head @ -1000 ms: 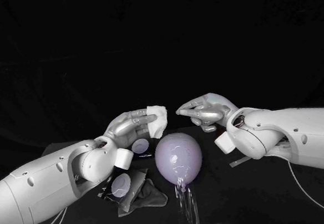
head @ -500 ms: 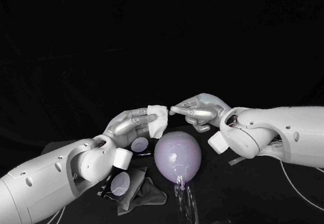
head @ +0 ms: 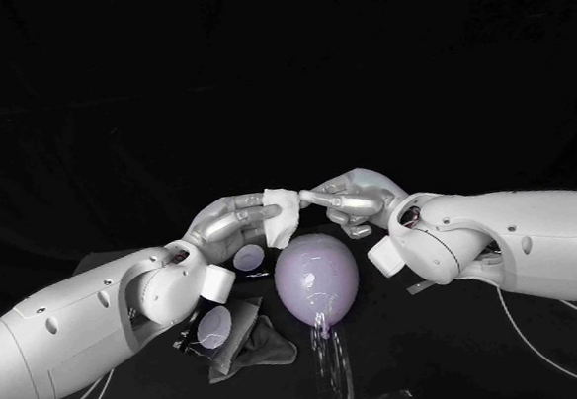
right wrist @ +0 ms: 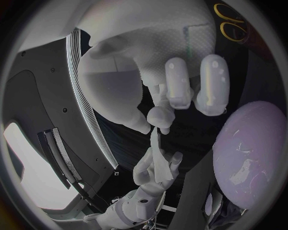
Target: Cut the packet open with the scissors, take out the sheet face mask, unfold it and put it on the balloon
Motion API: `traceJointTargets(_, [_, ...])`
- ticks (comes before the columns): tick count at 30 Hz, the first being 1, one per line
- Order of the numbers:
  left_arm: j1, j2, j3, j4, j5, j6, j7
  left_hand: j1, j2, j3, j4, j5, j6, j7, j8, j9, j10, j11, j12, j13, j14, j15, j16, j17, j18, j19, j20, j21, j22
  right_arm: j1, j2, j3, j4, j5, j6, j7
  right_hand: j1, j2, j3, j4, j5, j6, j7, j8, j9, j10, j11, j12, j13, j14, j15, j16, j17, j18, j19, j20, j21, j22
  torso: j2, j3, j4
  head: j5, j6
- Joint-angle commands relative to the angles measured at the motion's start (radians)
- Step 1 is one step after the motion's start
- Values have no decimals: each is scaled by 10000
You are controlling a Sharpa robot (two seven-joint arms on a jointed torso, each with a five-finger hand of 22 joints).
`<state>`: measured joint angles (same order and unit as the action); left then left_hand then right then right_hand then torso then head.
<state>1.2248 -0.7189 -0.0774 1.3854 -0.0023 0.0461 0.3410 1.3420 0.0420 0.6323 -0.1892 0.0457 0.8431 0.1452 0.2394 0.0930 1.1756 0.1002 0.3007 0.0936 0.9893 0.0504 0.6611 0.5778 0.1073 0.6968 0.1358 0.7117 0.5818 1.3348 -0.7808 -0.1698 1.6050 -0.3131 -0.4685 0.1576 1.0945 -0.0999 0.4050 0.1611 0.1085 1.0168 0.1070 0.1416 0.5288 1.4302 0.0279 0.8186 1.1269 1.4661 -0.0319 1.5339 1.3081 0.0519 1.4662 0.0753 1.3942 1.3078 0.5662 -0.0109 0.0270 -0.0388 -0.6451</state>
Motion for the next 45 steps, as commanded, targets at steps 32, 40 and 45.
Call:
traceJointTargets(32, [15,-21,12,57,-318,140,113,-29,35,812,-737,33,-44,37,-126,-19,-107,-36,218,33,-76,-17,170,-62,104,-117,-2,123,90,8,201,10,19,-262,-481,206,1920,805,1900,-1781,-457,454,-228,654,369,201,-275,328,229,961,-290,147,2308,-176,293,-255,300,2177,2,1,-4,-2,-62])
traceJointTargets(40, [15,-35,12,35,-315,83,112,-35,30,830,-745,33,-78,50,-152,-27,-124,-37,262,34,-82,-19,197,-82,112,-130,5,140,107,7,152,10,70,-295,-533,294,1675,819,2658,-2133,-377,425,-227,951,591,275,-270,397,272,991,-281,220,2413,-200,346,-246,413,2211,-2,1,-1,-6,-75])
traceJointTargets(45, [15,-55,12,16,-309,19,124,-45,37,844,-740,33,-110,40,-176,-35,-135,-38,301,36,-83,-19,224,-97,113,-135,17,155,121,7,100,10,81,-392,-475,248,1487,837,3043,-2293,-515,331,-213,1078,709,254,-257,309,231,983,-272,200,2386,-192,326,-240,387,2200,-3,-4,-5,7,-67])
